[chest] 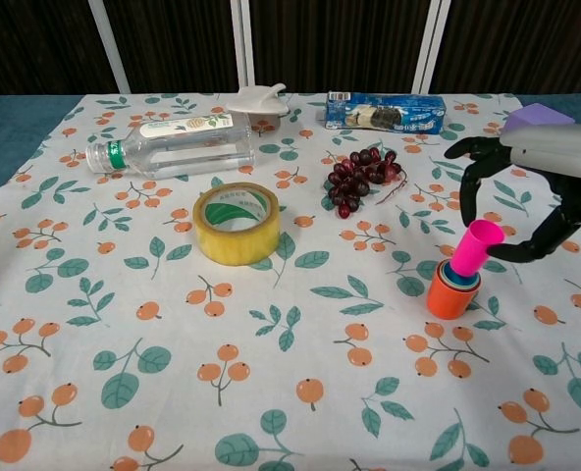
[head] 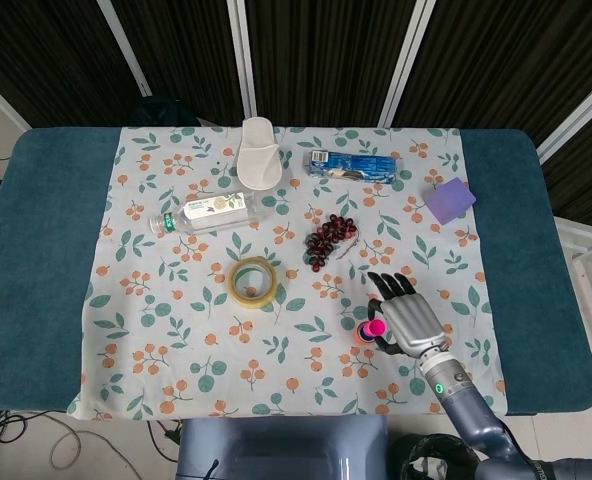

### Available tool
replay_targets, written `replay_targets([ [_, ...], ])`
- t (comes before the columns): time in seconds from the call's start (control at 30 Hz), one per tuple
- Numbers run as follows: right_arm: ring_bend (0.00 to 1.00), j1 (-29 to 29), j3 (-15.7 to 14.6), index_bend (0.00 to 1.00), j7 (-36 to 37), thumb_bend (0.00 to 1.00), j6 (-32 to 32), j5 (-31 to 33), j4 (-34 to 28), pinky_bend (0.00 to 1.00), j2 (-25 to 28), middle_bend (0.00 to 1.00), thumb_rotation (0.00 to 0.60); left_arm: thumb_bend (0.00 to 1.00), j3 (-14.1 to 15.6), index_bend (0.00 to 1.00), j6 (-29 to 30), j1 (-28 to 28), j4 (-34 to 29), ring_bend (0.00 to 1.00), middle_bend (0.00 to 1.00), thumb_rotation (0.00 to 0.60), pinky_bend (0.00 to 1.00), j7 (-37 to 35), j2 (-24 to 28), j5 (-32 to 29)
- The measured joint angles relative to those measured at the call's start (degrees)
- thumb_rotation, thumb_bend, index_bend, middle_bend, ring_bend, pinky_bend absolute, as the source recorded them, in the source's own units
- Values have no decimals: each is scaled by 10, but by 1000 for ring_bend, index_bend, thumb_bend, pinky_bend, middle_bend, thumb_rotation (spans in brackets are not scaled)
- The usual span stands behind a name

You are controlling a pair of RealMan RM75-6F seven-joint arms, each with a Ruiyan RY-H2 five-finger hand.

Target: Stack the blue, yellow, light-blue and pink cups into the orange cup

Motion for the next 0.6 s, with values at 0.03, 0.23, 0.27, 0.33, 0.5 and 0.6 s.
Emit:
replay_targets([
  [0.03, 0, -1, -1, 509, 1, 395, 0, -1, 0, 0, 0, 0, 600, 814, 0, 77, 0, 0, 0, 0, 0, 600, 105, 0, 0, 0],
  [0.23, 0, -4, -7, 509, 9, 395, -2, -5, 4, 0, 2, 0, 600, 813, 0, 77, -1, 0, 0, 0, 0, 600, 105, 2, -1, 0],
  [0.27, 0, -4, -7, 509, 11, 396, -3, -6, 4, 0, 2, 0, 600, 813, 0, 77, -1, 0, 0, 0, 0, 600, 105, 3, -1, 0],
  [0.33, 0, -4, -8, 509, 16, 396, -6, -7, 6, 0, 2, 0, 600, 814, 0, 77, 0, 0, 0, 0, 0, 600, 105, 3, -1, 0],
  [0.5, 0, -2, -10, 509, 17, 395, -10, -9, 11, 0, -1, 0, 600, 813, 0, 77, 0, 0, 0, 0, 0, 600, 105, 2, -1, -1],
  [0.6, 0, -2, -10, 509, 17, 395, -10, -8, 13, 0, -4, 0, 600, 813, 0, 77, -1, 0, 1, 0, 0, 600, 105, 2, -1, 0],
])
